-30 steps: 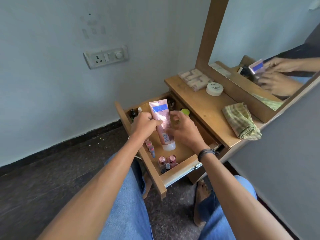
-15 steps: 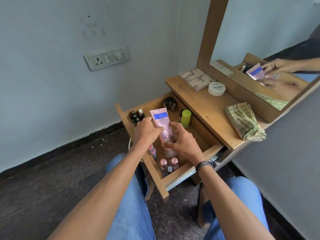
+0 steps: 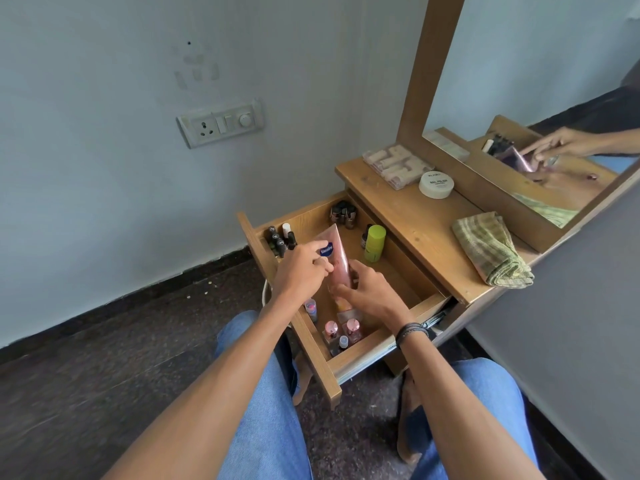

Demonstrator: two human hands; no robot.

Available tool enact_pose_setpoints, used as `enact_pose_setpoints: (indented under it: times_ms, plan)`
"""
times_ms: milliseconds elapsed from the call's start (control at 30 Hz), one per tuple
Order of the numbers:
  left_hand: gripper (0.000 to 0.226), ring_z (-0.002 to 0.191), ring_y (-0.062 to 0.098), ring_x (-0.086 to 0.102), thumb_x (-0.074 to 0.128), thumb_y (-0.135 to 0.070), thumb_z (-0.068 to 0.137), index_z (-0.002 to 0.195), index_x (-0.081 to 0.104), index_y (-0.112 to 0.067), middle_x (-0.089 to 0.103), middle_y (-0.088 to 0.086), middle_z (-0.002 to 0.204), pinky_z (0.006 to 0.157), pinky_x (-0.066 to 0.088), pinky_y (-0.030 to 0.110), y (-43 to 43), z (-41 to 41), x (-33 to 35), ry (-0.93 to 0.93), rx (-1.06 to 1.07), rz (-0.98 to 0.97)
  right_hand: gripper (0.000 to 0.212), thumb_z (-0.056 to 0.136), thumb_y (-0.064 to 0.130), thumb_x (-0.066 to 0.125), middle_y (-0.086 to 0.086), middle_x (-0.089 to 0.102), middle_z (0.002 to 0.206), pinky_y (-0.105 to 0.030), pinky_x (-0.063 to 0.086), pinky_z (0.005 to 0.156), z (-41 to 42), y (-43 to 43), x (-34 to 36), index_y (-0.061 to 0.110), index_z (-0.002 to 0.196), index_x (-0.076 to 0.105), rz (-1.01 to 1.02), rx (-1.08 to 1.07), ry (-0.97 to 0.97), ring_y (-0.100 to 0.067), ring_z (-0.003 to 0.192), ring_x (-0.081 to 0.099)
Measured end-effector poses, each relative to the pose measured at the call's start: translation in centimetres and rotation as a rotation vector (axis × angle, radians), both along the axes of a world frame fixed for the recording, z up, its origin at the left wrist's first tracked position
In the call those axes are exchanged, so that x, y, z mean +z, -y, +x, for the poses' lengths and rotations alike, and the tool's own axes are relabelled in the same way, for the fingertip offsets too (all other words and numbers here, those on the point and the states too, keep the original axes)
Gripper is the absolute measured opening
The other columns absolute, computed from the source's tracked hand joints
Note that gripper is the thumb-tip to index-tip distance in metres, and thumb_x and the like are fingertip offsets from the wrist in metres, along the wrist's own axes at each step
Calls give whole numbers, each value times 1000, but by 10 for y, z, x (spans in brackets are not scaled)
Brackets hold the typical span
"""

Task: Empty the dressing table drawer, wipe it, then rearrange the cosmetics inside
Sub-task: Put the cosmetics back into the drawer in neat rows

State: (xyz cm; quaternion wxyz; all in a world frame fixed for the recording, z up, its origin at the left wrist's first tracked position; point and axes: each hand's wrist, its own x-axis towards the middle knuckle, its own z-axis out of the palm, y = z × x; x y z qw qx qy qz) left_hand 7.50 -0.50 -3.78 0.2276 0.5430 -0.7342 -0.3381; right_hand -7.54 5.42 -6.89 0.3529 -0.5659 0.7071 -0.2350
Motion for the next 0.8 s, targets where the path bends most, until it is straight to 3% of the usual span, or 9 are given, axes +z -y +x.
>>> enact_pose_setpoints:
  times_ms: [167, 267, 367, 467, 633, 800]
  plan:
    - [41, 94, 11, 73, 53, -9, 96, 134, 63, -22, 77, -4, 108, 86, 59, 34, -2, 1, 0, -22, 54, -22, 29, 95, 35, 68, -2, 61, 108, -47, 58, 84, -1, 4, -7, 15, 115, 67, -20, 9, -49, -19, 91, 64]
    - [41, 96, 11, 71, 51, -7, 96, 134, 63, -20, 77, -4, 105, 84, 55, 23, -7, 2, 1, -16, 120, -70, 32, 96, 29, 67, -3, 70, 109, -48, 57, 90, -3, 5, -11, 17, 126, 66, 23, -11, -25, -21, 97, 67]
    - [36, 94, 12, 70, 52, -4, 97, 126, 66, -19, 75, -7, 104, 89, 57, 35, -9, 4, 0, -68, 187, -99, 39, 98, 28, 65, -4, 72, 114, -47, 56, 95, -5, 5, -14, 23, 136, 60, 27, -47, -54, -22, 104, 68]
    - [32, 93, 11, 66, 58, -3, 95, 121, 66, -19, 72, -7, 104, 83, 59, 38, -11, 5, -1, -58, 241, -155, 31, 101, 27, 60, -4, 71, 116, -43, 56, 92, -3, 5, -12, 25, 132, 59, 36, -14, -95, -22, 102, 67]
    - [29, 100, 17, 65, 61, -8, 91, 116, 69, -22, 75, -5, 106, 75, 58, 36, -15, 5, -3, 229, 167, -241, 29, 104, 34, 54, -7, 70, 119, -40, 54, 87, -1, 2, -12, 23, 130, 59, 46, 13, -157, -24, 100, 66]
    - [28, 104, 20, 62, 62, -14, 93, 119, 70, -23, 71, 4, 112, 72, 53, 31, -21, 3, 5, 438, 97, -204, 52, 91, 56, 69, 7, 65, 108, -35, 58, 82, 4, 1, -13, 27, 131, 57, 89, 52, -198, -14, 91, 65]
